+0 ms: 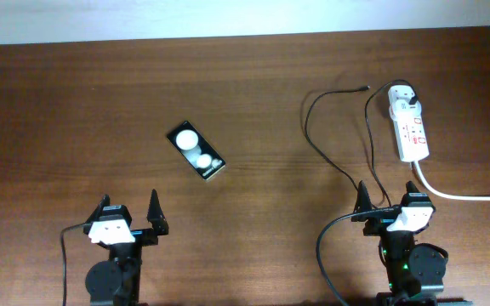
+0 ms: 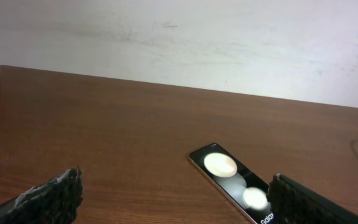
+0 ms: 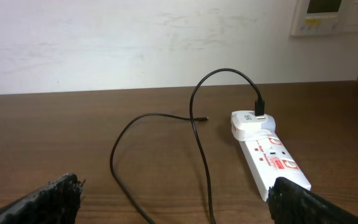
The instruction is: Plug charger to phone and switch on socket
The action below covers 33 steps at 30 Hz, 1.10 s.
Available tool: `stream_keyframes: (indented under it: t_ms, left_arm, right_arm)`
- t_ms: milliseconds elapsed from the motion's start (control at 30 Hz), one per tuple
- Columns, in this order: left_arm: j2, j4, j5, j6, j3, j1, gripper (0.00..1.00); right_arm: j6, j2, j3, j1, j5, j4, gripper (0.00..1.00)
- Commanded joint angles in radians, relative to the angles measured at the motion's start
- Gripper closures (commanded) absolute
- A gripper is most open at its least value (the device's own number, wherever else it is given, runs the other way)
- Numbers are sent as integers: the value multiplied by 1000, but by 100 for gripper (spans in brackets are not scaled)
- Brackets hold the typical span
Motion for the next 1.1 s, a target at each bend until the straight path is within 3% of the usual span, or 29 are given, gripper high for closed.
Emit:
stream_keyframes:
  t_ms: [0,600,667,733,800,967,1067]
  left_arm:
    - [-4,1,11,16,-7,5,1]
    - [-3,1,5,16,-7,5,1]
    - [-3,41,100,15,-6,5,1]
    - [-3,145,195,-121,23,5,1]
    - [5,116,195,-154,113,5,1]
    - [178,-184,195,-154,487,5,1]
    - [438,-441,199,-154,829,5,1]
  right_arm:
    - [4,-11,-9,9,-6,0,1]
    - [4,-11,-9,9,-6,0,1]
    - [4,-11,-9,9,-6,0,1]
    - [4,-11,-9,9,-6,0,1]
    - [4,-11,-9,9,-6,0,1]
    - [4,-11,-9,9,-6,0,1]
    - [4,-11,-9,9,-6,0,1]
